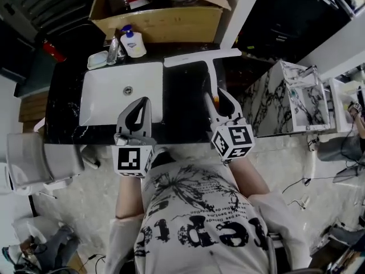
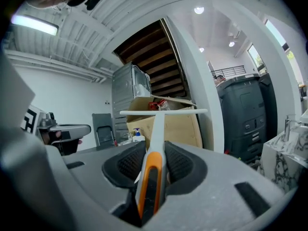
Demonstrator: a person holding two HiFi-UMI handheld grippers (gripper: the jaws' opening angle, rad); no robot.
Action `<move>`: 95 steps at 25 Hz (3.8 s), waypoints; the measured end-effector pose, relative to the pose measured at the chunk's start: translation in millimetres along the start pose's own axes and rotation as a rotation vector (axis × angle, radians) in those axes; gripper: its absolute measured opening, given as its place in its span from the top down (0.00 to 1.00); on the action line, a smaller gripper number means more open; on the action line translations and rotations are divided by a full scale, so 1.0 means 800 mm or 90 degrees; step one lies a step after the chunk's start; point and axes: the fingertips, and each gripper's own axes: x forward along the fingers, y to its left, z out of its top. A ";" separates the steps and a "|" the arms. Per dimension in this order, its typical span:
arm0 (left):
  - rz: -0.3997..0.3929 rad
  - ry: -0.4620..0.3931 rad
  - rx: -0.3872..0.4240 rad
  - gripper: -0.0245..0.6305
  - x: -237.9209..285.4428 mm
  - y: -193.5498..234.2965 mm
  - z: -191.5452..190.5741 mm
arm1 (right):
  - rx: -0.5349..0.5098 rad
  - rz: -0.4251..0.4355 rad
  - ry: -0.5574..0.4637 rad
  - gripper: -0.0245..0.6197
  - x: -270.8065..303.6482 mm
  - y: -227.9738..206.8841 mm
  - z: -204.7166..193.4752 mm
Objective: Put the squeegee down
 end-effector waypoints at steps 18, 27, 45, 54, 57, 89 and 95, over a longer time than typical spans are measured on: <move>-0.126 0.041 -0.027 0.94 0.086 0.081 -0.043 | 0.029 -0.126 0.217 0.78 0.115 -0.028 -0.133; -0.143 0.106 -0.045 0.94 0.087 0.089 -0.098 | 0.054 -0.153 0.335 0.78 0.140 -0.050 -0.213; -0.120 0.120 -0.056 0.94 0.072 0.087 -0.100 | 0.017 -0.170 0.393 0.60 0.145 -0.055 -0.238; -0.113 0.055 -0.049 0.94 0.077 0.078 -0.063 | 0.013 -0.146 0.299 0.77 0.133 -0.042 -0.159; -0.116 0.033 -0.042 0.94 0.078 0.073 -0.051 | -0.016 -0.137 0.247 0.88 0.128 -0.036 -0.124; -0.100 -0.011 -0.020 0.94 0.088 0.061 -0.006 | -0.121 -0.068 -0.091 0.98 0.055 0.003 0.058; -0.093 -0.009 -0.015 0.94 0.085 0.061 -0.005 | -0.147 -0.071 -0.084 0.98 0.054 0.006 0.055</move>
